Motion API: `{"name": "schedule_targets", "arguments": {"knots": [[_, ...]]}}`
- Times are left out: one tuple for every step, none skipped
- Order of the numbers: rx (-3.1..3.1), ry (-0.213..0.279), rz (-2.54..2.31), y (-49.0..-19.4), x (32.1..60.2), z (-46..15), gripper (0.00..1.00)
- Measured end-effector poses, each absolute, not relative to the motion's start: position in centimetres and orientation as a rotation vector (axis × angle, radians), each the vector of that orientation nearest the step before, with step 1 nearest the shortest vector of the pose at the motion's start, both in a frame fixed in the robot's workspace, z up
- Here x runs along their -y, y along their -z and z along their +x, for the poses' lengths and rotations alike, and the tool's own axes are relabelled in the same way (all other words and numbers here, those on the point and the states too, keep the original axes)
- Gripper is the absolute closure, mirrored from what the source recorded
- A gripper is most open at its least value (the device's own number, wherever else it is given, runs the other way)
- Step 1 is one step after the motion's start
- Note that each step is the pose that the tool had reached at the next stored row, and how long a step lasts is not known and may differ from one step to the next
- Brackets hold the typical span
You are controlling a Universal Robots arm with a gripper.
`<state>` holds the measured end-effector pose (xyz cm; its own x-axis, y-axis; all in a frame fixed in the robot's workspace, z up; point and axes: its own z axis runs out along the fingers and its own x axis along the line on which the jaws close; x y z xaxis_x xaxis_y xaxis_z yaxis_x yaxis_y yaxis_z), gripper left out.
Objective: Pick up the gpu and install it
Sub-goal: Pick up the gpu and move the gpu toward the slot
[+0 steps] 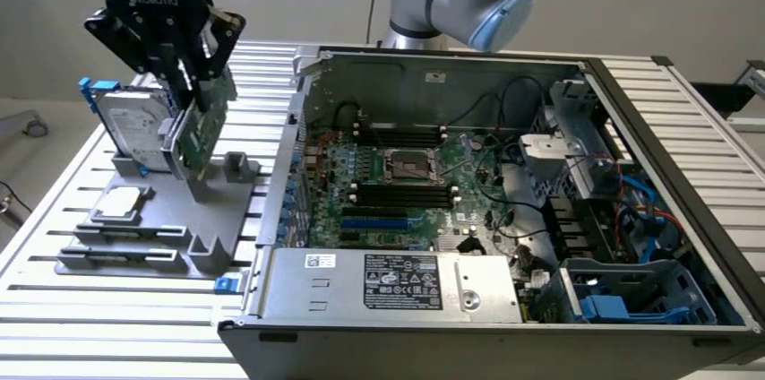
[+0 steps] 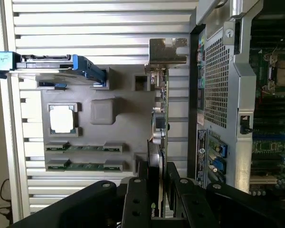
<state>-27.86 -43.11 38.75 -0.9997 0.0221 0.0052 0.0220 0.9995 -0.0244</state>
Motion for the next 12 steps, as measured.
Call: {"name": "schedule_targets", "arguments": {"knots": [[3.136, -0.038, -0.035, -39.2, 43.2, -27.5, 0.74], [3.136, -0.037, -0.035, -39.7, 43.3, -27.1, 0.74], [3.135, -0.036, -0.035, -40.1, 43.4, -26.7, 0.74], [3.135, -0.035, -0.035, -40.6, 43.5, -26.2, 0.74], [3.135, -0.035, -0.035, -41.0, 43.6, -25.8, 0.74], [3.134, -0.034, -0.035, -41.4, 43.7, -25.4, 0.74], [3.133, -0.033, -0.035, -41.8, 43.8, -25.0, 0.74], [3.133, -0.031, -0.035, -42.2, 43.9, -24.6, 0.74], [3.132, -0.030, -0.035, -42.5, 44.0, -24.2, 0.74], [3.131, -0.028, -0.035, -42.7, 44.1, -23.8, 0.74], [3.131, -0.026, -0.035, -42.9, 44.2, -23.4, 0.74], [3.131, -0.024, -0.034, -43.1, 44.3, -23.0, 0.74]]}}
